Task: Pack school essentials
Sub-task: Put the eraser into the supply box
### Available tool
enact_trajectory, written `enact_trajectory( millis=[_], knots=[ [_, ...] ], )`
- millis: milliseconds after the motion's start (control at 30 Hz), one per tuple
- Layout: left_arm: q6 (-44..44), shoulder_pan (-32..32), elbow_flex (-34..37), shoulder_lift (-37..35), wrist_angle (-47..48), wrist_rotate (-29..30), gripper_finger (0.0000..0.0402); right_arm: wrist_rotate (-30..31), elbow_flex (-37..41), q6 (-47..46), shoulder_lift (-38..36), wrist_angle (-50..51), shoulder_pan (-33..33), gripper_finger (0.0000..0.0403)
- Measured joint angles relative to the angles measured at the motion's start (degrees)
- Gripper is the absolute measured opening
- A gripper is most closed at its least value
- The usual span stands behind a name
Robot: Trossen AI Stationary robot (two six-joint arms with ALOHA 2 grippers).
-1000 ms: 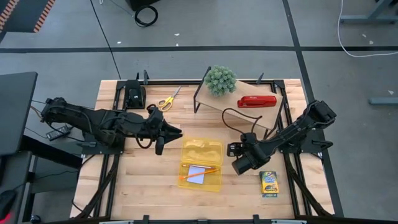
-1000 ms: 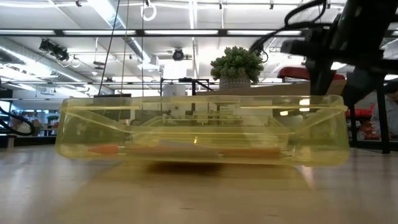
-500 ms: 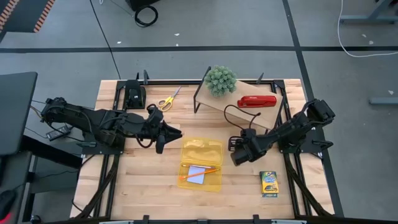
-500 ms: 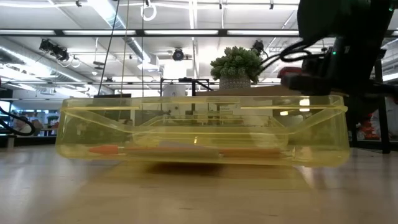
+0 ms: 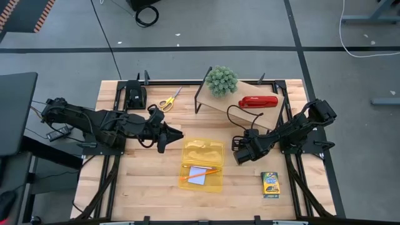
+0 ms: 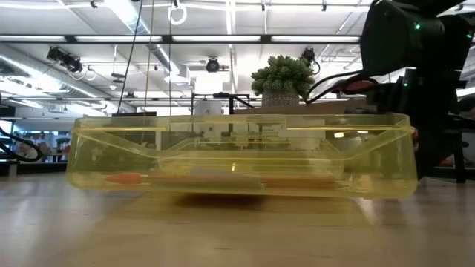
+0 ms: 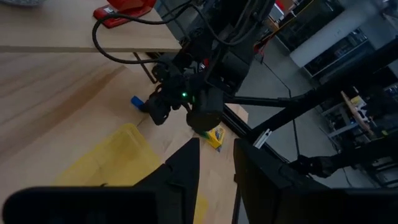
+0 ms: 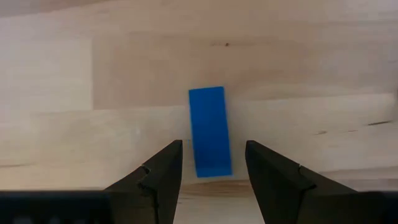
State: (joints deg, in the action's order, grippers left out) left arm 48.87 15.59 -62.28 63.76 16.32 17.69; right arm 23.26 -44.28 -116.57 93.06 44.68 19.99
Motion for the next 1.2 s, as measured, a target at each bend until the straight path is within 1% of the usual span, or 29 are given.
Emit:
enact_trajectory(
  millis=[67, 233, 400, 667, 800, 967, 1200],
  knots=[
    [0.1, 0.0, 0.0, 0.0, -0.1, 0.0, 0.0107, 0.7, 0.6, 0.9, 0.0, -1.7, 0.0, 0.0184],
    [0.6, 0.0, 0.0, 0.0, -0.1, 0.0, 0.0107, 2.4, 0.8, 3.4, 0.0, -2.2, -0.8, 0.0184],
    [1.2, 0.0, 0.0, 0.0, 0.0, 0.0, 0.0107, 2.4, 0.8, 7.5, 0.0, -2.3, -3.3, 0.0184],
    [1.1, 0.0, 0.0, 0.0, -0.1, -2.8, 0.0107, 0.6, 1.0, 11.7, 0.0, -2.5, -6.5, 0.0183],
    [0.9, 0.0, 0.0, 0.0, -0.1, -4.3, 0.0107, -1.0, 2.4, 12.9, -0.3, -3.8, -6.9, 0.0171],
    [0.4, 0.0, 0.0, 0.0, -0.1, -4.5, 0.0107, -1.7, 2.6, 12.9, -0.2, -3.8, -6.3, 0.0150],
    [-0.7, 0.0, 0.0, 0.0, -0.1, -4.6, 0.0107, -3.1, 1.9, 13.0, -0.2, -3.9, -6.3, 0.0136]
  ],
)
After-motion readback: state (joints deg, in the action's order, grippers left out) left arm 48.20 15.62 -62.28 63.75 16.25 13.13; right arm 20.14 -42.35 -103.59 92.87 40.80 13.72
